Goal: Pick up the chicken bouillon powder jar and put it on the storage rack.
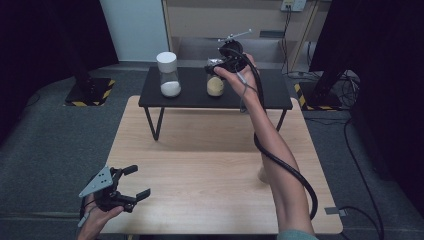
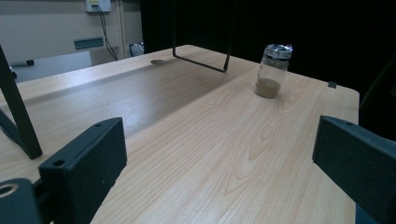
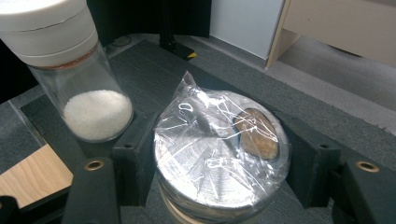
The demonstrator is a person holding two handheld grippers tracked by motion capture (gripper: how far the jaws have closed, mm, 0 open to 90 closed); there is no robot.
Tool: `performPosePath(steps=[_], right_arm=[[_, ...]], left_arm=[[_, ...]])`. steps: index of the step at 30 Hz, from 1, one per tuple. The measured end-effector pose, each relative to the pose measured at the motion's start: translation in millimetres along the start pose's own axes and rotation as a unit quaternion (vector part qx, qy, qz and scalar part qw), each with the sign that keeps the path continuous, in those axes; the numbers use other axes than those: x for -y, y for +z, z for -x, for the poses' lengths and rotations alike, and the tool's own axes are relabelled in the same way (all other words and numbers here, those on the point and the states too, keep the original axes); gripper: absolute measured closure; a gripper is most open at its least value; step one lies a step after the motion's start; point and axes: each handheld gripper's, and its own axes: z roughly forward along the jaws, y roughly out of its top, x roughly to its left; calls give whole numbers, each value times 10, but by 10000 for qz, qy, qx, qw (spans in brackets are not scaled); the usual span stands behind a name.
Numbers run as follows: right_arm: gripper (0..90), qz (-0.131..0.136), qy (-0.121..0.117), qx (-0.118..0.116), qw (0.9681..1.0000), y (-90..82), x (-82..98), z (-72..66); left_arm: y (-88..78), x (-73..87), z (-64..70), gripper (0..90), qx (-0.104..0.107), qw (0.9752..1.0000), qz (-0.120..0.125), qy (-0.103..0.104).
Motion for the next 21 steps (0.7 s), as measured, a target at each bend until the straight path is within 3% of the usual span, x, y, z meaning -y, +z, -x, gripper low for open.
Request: performPosePath(steps=[21], right_arm=[[352, -5, 83, -39, 10000, 68, 56, 47]], left_arm=[[4, -6, 2, 19, 7, 10000, -21, 7]])
